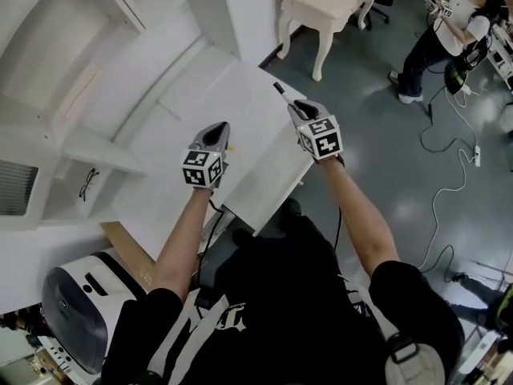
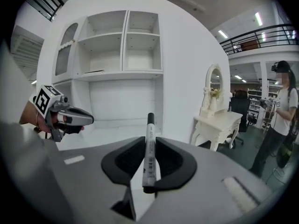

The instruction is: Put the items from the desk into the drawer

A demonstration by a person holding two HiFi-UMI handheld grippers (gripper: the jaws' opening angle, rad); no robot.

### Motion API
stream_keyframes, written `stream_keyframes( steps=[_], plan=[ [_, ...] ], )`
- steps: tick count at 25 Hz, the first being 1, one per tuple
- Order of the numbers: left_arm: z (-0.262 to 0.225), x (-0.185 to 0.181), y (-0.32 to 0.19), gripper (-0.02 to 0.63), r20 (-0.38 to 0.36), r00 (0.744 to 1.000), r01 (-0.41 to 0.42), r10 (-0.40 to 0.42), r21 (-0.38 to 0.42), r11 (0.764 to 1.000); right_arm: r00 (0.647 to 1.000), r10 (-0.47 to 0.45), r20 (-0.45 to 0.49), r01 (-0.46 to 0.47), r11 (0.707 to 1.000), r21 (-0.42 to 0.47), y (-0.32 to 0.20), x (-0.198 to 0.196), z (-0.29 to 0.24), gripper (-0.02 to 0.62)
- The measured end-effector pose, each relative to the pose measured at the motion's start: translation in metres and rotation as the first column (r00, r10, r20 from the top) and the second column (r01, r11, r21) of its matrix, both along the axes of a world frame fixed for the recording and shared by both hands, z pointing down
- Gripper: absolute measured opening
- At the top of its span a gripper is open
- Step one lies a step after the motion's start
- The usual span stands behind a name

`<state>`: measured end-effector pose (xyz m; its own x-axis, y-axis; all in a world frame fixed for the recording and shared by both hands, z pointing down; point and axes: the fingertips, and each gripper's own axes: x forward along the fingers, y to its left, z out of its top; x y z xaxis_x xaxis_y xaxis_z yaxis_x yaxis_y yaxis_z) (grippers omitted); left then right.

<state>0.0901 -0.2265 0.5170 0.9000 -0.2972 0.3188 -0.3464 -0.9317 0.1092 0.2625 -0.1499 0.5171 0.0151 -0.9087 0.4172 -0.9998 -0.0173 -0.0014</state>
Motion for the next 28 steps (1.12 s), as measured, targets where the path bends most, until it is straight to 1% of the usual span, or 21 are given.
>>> stream_keyframes(
  steps=[5, 13, 21, 28],
  plan=[
    [-0.001, 0.022, 0.016, 0.005, -0.002, 0.998, -0.058, 0.058, -0.002, 0.998, 0.998, 0.057, 0.004, -0.057, 0.998, -0.012, 0.026, 0.019, 0.004, 0.071],
    [0.012, 0.036, 0.035, 0.005, 0.008, 0.995, -0.096, 0.096, -0.026, 0.995, 0.995, 0.093, 0.016, -0.092, 0.994, -0.063, 0.051, 0.027, 0.030, 0.071],
    [0.044, 0.041, 0.049, 0.005, 0.035, 0.992, -0.120, 0.123, -0.081, 0.990, 0.994, 0.103, 0.049, -0.092, 0.978, -0.185, 0.066, 0.022, 0.093, 0.072],
    [0.075, 0.047, 0.062, 0.005, 0.065, 0.987, -0.140, 0.148, -0.111, 0.984, 0.994, 0.080, 0.078, -0.054, 0.955, -0.292, 0.078, 0.008, 0.150, 0.072]
  ],
)
